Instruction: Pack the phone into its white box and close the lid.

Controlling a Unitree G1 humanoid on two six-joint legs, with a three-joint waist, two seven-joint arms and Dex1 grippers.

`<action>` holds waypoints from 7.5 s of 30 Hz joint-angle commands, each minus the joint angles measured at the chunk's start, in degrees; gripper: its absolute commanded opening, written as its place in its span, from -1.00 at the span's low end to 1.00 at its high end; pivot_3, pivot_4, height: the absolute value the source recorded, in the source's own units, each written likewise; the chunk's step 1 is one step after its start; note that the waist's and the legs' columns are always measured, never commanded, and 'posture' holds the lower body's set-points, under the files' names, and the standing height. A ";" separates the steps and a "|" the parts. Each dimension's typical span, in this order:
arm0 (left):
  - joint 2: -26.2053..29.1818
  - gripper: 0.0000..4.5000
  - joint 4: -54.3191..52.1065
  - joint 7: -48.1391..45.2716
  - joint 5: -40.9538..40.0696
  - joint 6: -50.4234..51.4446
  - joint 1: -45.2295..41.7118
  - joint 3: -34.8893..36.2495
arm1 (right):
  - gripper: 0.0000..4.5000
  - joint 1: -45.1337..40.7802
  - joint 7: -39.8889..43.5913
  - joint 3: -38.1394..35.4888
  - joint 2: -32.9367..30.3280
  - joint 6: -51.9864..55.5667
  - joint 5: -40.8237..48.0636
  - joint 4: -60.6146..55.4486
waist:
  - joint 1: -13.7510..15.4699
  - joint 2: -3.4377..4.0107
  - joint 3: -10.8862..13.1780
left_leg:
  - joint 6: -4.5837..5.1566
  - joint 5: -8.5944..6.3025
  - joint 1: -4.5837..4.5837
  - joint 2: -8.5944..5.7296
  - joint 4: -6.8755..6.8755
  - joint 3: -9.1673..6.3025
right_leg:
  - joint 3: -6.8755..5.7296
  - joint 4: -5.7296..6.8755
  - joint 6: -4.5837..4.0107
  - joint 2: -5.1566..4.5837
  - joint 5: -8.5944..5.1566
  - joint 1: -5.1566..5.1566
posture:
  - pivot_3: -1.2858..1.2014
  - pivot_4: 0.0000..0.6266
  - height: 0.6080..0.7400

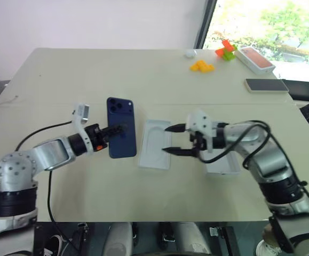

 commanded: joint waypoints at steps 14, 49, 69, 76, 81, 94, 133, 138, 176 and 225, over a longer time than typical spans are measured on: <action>-12.02 -1.00 13.86 10.78 -2.02 4.29 -9.21 -7.26 | 0.49 1.37 -2.11 -2.70 -1.35 -8.05 -1.17 2.68 | 0.10 -0.01 0.01 | -0.29 0.18 0.06 0.09 0.08 -0.04 | 0.01 0.17 -0.01 0.15 0.01 0.01 | 0.03 -0.52 0.95; -11.72 0.98 8.23 9.56 3.29 9.47 -9.62 -7.44 | 0.52 0.43 -3.66 0.13 0.19 -11.11 -4.84 4.78 | -0.01 0.00 0.00 | -0.38 0.23 0.29 0.10 0.09 -0.05 | 0.01 0.18 -0.02 0.16 0.01 0.25 | 0.03 -0.52 0.95; -3.53 0.98 3.36 11.23 -3.54 10.42 -9.94 -7.55 | 0.52 -0.62 -3.55 1.01 1.51 -11.94 -5.64 6.24 | 0.03 0.00 0.01 | -0.39 0.23 0.29 0.09 0.08 -0.06 | 0.01 0.18 -0.03 0.14 0.01 0.26 | 0.03 -0.52 0.95; 2.62 0.98 2.11 11.73 -6.56 10.10 -9.99 -8.01 | 0.52 -0.38 -3.81 1.23 2.18 -11.96 -5.56 5.99 | 0.06 0.00 0.00 | -0.39 0.23 0.30 0.09 0.07 -0.06 | 0.01 0.18 -0.03 0.14 0.01 0.26 | 0.03 -0.52 0.95; 7.19 0.98 0.45 9.68 -6.98 9.85 -9.16 -7.23 | 0.52 -0.57 -4.05 0.97 2.65 -11.59 -5.29 6.03 | 0.06 0.00 0.01 | -0.39 0.23 0.30 0.09 0.07 -0.06 | 0.01 0.18 -0.04 0.13 0.01 0.26 | 0.03 -0.52 0.95; -0.75 -0.32 -2.41 2.98 10.54 -0.07 -6.77 -7.07 | -0.76 -0.16 -10.53 1.23 8.84 -4.71 -3.29 2.88 | 0.11 0.00 0.00 | -0.39 0.23 0.28 0.07 0.06 -0.06 | 0.01 0.16 -0.24 0.12 0.12 0.26 | 0.03 -0.52 0.95; -7.06 -0.94 -1.32 -9.38 40.35 -1.84 -3.33 -2.68 | -1.00 -2.95 -21.68 8.13 5.22 -16.40 -26.29 18.34 | 0.04 0.02 -0.04 | -0.14 0.06 0.92 0.08 -0.15 -0.04 | 0.01 -0.05 -0.03 0.13 -0.01 0.87 | 0.03 -0.52 0.95; -8.13 -0.94 -2.03 -10.41 42.68 -1.14 -2.12 -3.44 | -1.00 -2.52 -21.53 9.78 6.77 -17.53 -27.94 18.90 | -0.02 0.02 -0.04 | -0.14 0.06 0.92 0.08 -0.18 -0.04 | 0.01 -0.05 -0.02 0.14 -0.02 0.85 | 0.03 -0.52 0.95; -3.33 -0.94 -8.18 -20.42 51.96 1.21 3.99 -9.34 | -1.00 0.76 -14.85 9.94 6.87 -14.16 -25.36 9.74 | -0.13 0.06 -0.01 | -0.14 0.03 0.90 0.10 -0.28 -0.04 | 0.01 -0.13 -0.01 0.12 -0.02 0.81 | 0.03 -0.52 0.95; -15.16 -0.94 2.40 -30.73 68.96 -4.33 -7.20 -22.34 | -1.00 2.55 -14.01 7.95 2.36 -14.08 -25.18 9.54 | 1.49 0.23 -0.11 | 0.03 -0.07 0.88 0.01 -0.20 -0.04 | 0.00 -0.25 0.05 0.04 -0.05 0.88 | 0.03 -0.52 0.95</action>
